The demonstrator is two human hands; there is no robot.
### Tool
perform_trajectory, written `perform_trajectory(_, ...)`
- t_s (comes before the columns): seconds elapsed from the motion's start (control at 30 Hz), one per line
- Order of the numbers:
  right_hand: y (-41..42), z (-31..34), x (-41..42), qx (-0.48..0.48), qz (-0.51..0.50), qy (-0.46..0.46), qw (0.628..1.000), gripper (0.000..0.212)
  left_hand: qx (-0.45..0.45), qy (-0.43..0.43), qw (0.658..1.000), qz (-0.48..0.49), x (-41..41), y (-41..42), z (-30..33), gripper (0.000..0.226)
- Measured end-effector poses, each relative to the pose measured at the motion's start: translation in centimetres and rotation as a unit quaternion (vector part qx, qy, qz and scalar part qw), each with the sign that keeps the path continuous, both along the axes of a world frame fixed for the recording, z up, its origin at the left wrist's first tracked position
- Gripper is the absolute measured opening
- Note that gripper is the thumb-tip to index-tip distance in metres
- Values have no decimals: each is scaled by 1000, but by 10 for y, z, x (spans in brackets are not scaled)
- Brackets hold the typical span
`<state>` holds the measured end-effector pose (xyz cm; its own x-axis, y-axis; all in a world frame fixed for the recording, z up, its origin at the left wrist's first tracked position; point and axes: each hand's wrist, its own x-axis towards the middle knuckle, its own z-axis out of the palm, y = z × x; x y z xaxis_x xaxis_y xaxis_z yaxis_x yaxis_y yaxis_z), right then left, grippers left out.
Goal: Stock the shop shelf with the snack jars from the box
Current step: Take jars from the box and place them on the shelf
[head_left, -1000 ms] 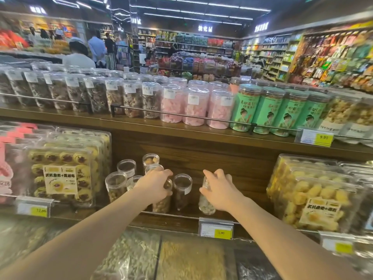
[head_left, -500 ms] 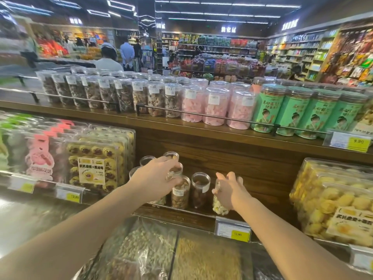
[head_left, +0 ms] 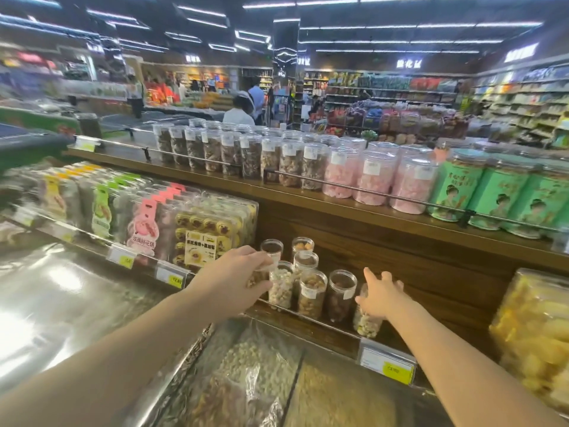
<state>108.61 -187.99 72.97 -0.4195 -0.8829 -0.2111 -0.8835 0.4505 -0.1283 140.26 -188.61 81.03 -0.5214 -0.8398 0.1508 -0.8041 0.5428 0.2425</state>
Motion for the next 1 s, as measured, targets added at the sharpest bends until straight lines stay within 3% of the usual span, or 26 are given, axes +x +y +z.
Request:
perform_trajectory(0.2, 11, 46, 34, -103, 73, 85, 988, 69, 9, 18, 999, 40, 28, 39, 1, 49)
perform_trajectory(0.53, 33, 80, 224, -131, 319, 40, 938, 58, 11, 40, 981, 191, 162, 135, -14, 47)
perform_trajectory(0.77, 83, 92, 394, -111, 479, 23, 870, 56, 30, 27, 927, 373, 295, 246, -18, 45)
perform_trajectory(1.0, 182, 82, 559, -98, 586, 5, 804, 58, 48, 36, 855, 515, 421, 415, -38, 46)
